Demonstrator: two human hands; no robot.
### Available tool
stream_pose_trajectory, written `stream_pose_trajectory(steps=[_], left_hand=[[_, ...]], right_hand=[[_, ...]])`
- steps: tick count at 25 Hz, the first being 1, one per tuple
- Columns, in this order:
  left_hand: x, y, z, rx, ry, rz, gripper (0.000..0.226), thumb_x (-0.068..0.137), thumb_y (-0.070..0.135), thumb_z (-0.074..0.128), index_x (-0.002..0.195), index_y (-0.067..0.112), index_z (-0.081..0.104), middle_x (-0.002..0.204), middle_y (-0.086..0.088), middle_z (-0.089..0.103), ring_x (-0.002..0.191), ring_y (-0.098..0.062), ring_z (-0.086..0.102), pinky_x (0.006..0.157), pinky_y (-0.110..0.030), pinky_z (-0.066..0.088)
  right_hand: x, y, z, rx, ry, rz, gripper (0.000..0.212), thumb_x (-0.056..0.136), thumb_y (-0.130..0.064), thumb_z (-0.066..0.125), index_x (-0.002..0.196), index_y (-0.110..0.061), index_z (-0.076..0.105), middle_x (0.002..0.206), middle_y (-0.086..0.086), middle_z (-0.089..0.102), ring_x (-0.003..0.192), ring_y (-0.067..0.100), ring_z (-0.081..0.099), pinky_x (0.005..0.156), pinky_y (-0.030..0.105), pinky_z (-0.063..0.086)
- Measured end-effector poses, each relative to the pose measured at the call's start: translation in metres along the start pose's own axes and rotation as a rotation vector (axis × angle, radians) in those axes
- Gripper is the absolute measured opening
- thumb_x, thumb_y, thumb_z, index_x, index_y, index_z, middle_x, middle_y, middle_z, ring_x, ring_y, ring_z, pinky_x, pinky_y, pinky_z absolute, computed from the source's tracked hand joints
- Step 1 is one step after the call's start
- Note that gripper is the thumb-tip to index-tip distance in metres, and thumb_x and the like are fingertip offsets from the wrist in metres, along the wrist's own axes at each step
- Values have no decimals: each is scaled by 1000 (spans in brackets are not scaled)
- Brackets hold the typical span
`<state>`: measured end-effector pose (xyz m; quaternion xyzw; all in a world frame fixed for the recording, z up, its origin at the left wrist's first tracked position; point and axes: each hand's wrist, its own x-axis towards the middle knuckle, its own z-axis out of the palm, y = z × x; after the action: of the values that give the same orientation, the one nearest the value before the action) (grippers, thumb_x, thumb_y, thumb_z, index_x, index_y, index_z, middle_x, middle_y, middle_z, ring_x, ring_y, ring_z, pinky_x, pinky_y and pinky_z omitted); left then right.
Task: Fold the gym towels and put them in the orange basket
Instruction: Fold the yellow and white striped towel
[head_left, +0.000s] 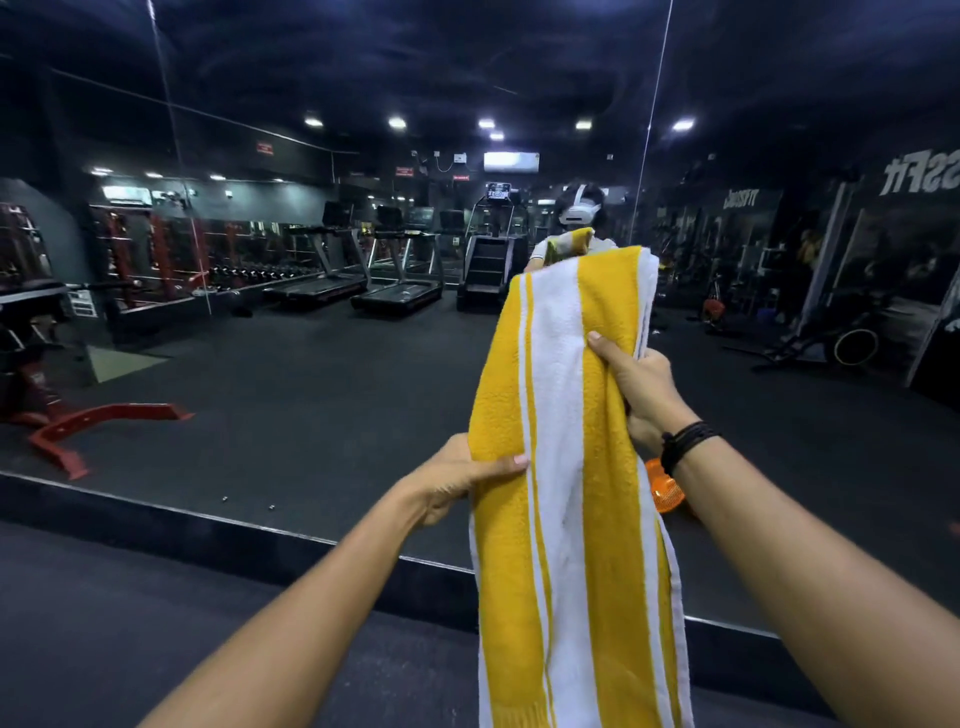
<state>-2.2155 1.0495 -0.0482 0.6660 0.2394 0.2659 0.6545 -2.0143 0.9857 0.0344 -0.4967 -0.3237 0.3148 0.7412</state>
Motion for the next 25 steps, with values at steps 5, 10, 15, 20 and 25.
stream_pose_trajectory(steps=[5,10,15,20,25], left_hand=[[13,18,8,-262,227,112,51,68,28,78,111,6,66,101,-9,74,92,-23,70,69,-31,57],[28,36,2,-262,390,65,22,85,23,71,100,8,66,93,-9,71,80,-19,69,60,-29,56],[30,32,-18,40,256,-28,82,60,31,90,126,11,44,117,-11,61,104,-23,62,76,-36,56],[29,35,-28,180,278,195,44,89,9,65,126,17,43,105,-4,55,99,-20,55,84,-33,53],[34,44,-29,648,124,19,106,61,24,90,148,22,29,137,3,39,127,-19,40,107,-39,39]], right_hand=[[-17,6,-27,32,-408,289,57,76,-54,65,120,-18,63,115,11,70,103,29,68,80,47,58],[-28,26,-21,-119,-393,360,67,66,-16,83,125,2,58,110,18,70,90,30,71,64,37,60],[8,42,-17,-95,60,287,90,64,-23,89,137,0,41,126,18,56,102,33,64,76,48,59],[13,43,-17,-169,89,113,42,74,-15,82,112,-15,65,122,19,61,104,32,65,88,46,56],[5,24,-17,-153,-258,244,76,65,-3,82,132,-10,47,121,16,59,103,31,64,76,46,59]])
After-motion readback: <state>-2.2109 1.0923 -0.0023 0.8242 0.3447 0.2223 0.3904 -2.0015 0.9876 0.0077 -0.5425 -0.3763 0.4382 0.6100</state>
